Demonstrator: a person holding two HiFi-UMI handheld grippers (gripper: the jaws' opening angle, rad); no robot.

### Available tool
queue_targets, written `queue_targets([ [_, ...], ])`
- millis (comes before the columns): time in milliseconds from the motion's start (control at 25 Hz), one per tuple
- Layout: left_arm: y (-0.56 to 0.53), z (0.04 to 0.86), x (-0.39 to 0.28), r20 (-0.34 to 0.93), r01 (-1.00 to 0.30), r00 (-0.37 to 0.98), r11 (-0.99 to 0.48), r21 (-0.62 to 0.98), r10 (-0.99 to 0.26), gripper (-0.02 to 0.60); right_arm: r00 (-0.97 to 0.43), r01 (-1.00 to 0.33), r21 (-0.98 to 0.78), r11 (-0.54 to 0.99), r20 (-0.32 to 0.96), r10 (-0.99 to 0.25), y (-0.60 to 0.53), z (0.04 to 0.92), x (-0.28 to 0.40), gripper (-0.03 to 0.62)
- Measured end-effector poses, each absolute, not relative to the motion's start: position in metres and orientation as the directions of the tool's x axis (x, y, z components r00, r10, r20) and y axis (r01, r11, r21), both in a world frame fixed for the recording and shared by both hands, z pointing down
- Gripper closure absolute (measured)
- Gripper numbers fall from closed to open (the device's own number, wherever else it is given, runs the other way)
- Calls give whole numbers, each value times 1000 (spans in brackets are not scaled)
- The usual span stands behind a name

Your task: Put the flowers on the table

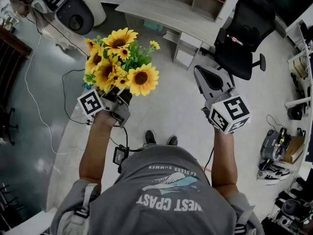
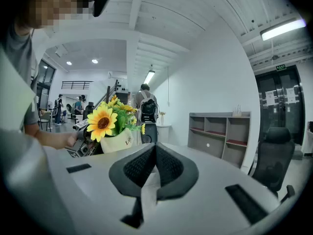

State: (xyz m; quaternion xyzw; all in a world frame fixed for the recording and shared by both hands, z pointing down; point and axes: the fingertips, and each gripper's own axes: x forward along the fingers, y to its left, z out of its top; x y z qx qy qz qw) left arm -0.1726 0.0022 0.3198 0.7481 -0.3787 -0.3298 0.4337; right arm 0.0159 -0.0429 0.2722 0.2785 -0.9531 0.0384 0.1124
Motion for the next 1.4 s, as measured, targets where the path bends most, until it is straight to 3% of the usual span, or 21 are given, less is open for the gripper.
queue_targets([
  [1000, 1, 317, -171, -176, -242, 532, -349, 905, -828, 124, -767, -634, -61, 771, 180, -616, -39, 259, 34, 565],
  [1400, 0, 325, -175, -168, -259, 491, -328, 909, -855, 124, -798, -596, -93, 797, 181, -575, -53, 276, 27, 565],
])
